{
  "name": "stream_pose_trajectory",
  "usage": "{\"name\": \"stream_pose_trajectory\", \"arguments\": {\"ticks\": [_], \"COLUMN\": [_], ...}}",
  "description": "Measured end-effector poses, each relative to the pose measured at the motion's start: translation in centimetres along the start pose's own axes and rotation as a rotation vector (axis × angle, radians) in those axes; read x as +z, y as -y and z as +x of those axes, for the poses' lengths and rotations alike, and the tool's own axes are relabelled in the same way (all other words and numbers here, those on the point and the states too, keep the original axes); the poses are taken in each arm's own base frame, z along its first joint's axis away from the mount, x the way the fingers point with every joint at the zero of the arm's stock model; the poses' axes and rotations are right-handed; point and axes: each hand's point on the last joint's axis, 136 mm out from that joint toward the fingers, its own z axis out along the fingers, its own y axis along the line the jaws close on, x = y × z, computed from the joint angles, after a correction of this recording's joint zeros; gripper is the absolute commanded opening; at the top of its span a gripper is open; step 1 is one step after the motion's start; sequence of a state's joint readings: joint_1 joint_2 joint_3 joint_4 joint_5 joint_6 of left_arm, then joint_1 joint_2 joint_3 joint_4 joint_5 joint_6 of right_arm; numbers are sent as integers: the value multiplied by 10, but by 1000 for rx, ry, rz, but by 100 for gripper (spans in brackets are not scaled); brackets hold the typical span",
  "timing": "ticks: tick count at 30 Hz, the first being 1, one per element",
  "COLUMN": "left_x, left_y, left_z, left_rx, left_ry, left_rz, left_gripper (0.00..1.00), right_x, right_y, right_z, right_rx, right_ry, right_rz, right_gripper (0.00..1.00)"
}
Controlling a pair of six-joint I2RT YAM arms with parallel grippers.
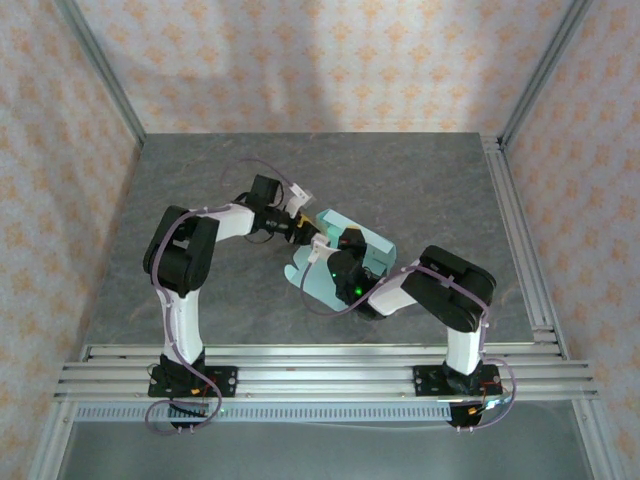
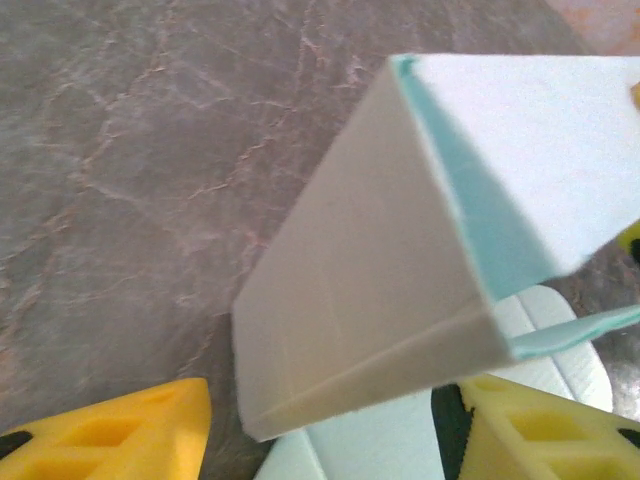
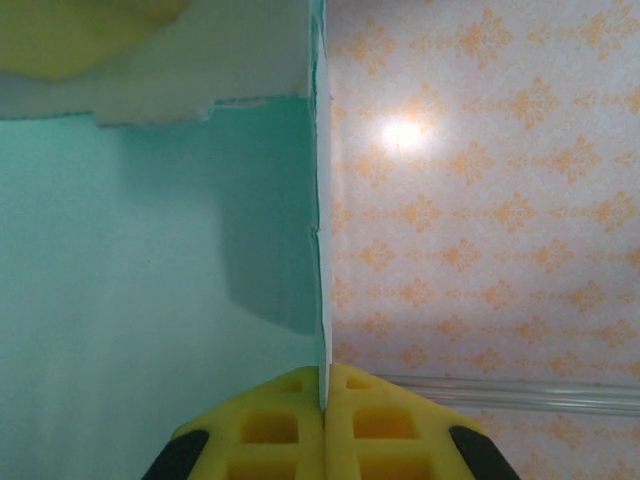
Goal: Fold the paper box
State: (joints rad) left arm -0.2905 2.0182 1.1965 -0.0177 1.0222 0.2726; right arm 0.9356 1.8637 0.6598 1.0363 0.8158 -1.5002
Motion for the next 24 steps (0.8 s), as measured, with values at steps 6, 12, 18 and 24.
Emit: {"name": "stream_pose_trajectory", "arguments": {"ticks": [6,12,18,24], "left_x": [5,5,10,16], "left_y": [10,7,4,-2], "left_z": [1,0,-1,1], "left_rx": [17,10,3,-12], "left_ry": [-7,-4,4,14], "left_rz": [32,18,-18,-72], "left_gripper": [52,46,41,36], "right_x": [0,0,0,0], "right_y": [0,0,0,0], "right_z": [0,0,0,1], "right_rx": [1,0,1,1], "right_ry": [-1,0,0,-4], "right_rz": [0,0,0,1], "right_gripper": [0,0,0,0]}}
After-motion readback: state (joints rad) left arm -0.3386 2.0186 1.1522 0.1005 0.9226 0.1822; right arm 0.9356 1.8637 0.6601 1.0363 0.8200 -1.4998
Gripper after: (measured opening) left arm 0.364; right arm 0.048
